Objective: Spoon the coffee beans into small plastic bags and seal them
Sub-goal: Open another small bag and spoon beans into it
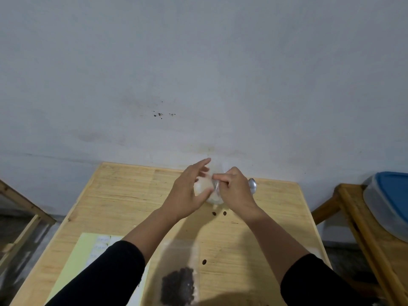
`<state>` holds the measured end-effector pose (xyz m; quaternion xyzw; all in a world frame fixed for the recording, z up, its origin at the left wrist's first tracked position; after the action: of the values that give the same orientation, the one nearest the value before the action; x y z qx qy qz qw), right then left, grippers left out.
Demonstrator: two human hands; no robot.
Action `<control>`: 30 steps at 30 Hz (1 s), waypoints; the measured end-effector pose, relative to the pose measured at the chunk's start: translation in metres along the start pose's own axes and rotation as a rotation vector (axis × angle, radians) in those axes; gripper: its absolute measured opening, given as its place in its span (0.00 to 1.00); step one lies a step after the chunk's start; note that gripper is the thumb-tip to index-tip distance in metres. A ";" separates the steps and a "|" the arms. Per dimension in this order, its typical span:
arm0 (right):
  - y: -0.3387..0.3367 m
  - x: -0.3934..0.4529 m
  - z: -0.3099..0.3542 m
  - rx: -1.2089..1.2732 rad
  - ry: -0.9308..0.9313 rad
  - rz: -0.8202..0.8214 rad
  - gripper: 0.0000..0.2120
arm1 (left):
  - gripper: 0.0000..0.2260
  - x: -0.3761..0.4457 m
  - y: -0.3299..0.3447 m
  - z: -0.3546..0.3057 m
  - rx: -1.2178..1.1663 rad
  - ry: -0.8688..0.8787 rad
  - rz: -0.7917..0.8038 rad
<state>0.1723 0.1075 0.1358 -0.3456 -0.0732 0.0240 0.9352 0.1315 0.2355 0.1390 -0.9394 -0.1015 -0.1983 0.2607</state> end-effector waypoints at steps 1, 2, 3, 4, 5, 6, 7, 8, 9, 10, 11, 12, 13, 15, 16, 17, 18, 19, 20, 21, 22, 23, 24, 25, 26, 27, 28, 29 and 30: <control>0.001 -0.001 0.001 0.002 -0.008 0.016 0.17 | 0.39 -0.003 0.002 0.002 0.028 0.022 0.063; 0.003 -0.002 0.002 -0.005 -0.024 0.035 0.17 | 0.46 -0.006 0.005 0.005 0.078 0.037 0.129; 0.006 -0.003 0.006 -0.009 -0.051 0.049 0.17 | 0.50 -0.009 0.008 0.008 0.132 0.052 0.182; 0.009 -0.005 0.009 -0.008 -0.080 0.058 0.16 | 0.53 -0.011 0.010 0.011 0.179 0.067 0.205; 0.012 -0.006 0.012 -0.007 -0.110 0.068 0.16 | 0.54 -0.011 0.012 0.013 0.207 0.077 0.200; 0.015 -0.008 0.015 -0.005 -0.132 0.090 0.16 | 0.54 -0.012 0.012 0.014 0.211 0.070 0.178; 0.018 -0.011 0.017 -0.008 -0.151 0.125 0.15 | 0.53 -0.012 0.011 0.017 0.198 0.047 0.152; 0.021 -0.013 0.019 -0.013 -0.170 0.158 0.16 | 0.52 -0.012 0.011 0.019 0.182 0.017 0.130; 0.023 -0.015 0.020 -0.016 -0.186 0.178 0.16 | 0.51 -0.012 0.010 0.021 0.169 -0.005 0.112; 0.023 -0.015 0.020 -0.015 -0.187 0.180 0.17 | 0.50 -0.012 0.009 0.022 0.159 -0.012 0.090; 0.022 -0.015 0.017 -0.013 -0.176 0.167 0.17 | 0.47 -0.012 0.008 0.023 0.151 -0.005 0.061; 0.022 -0.014 0.013 -0.017 -0.159 0.149 0.17 | 0.45 -0.013 0.007 0.023 0.146 0.004 0.031; 0.021 -0.013 0.010 -0.029 -0.149 0.129 0.17 | 0.42 -0.014 0.007 0.024 0.142 0.007 0.007; 0.020 -0.012 0.004 -0.049 -0.138 0.103 0.16 | 0.38 -0.017 0.010 0.026 0.138 -0.012 -0.022; 0.019 -0.012 0.001 -0.029 -0.134 0.092 0.15 | 0.36 -0.019 0.010 0.027 0.138 -0.023 -0.037; 0.018 -0.012 -0.001 0.017 -0.128 0.083 0.14 | 0.36 -0.021 0.011 0.030 0.134 -0.035 -0.054; 0.015 -0.013 -0.007 0.090 -0.103 0.074 0.13 | 0.36 -0.022 0.011 0.032 0.127 -0.051 -0.075; 0.010 -0.013 -0.016 0.166 -0.059 0.046 0.12 | 0.36 -0.024 0.009 0.035 0.119 -0.074 -0.099; 0.004 -0.014 -0.031 0.233 0.008 -0.010 0.11 | 0.36 -0.025 0.007 0.039 0.120 -0.100 -0.124; -0.004 -0.015 -0.048 0.247 0.071 -0.101 0.10 | 0.36 -0.026 0.005 0.043 0.133 -0.125 -0.147; -0.013 -0.016 -0.069 0.202 0.128 -0.204 0.10 | 0.36 -0.028 0.003 0.047 0.150 -0.145 -0.167; -0.018 -0.018 -0.091 0.113 0.179 -0.279 0.09 | 0.37 -0.031 0.003 0.050 0.167 -0.162 -0.182; -0.021 -0.019 -0.113 0.019 0.237 -0.305 0.10 | 0.37 -0.033 0.003 0.052 0.181 -0.180 -0.193; -0.020 -0.019 -0.133 -0.064 0.308 -0.280 0.11 | 0.37 -0.036 0.004 0.053 0.195 -0.199 -0.202; -0.017 -0.019 -0.150 -0.124 0.374 -0.234 0.13 | 0.37 -0.039 0.005 0.055 0.206 -0.220 -0.210; -0.013 -0.019 -0.164 -0.162 0.420 -0.195 0.13 | 0.38 -0.041 0.007 0.056 0.215 -0.242 -0.219; -0.011 -0.019 -0.175 -0.179 0.451 -0.175 0.14 | 0.38 -0.043 0.009 0.056 0.221 -0.264 -0.227; -0.010 -0.019 -0.182 -0.184 0.467 -0.170 0.14 | 0.38 -0.045 0.011 0.056 0.227 -0.280 -0.232; -0.009 -0.018 -0.187 -0.186 0.473 -0.171 0.13 | 0.38 -0.046 0.014 0.056 0.233 -0.289 -0.236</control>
<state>0.1832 -0.0211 -0.0012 -0.4188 0.1164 -0.1431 0.8891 0.1124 0.2493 0.0691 -0.9031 -0.2694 -0.0776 0.3253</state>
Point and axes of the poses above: each hand's wrist, its own x-axis towards the middle knuckle, its own y-axis out of the palm, z = x × y, the point moved 7 cm from there along x, towards the middle knuckle, and after that the axes turned 9 degrees about -z, right-handed, at the moved point
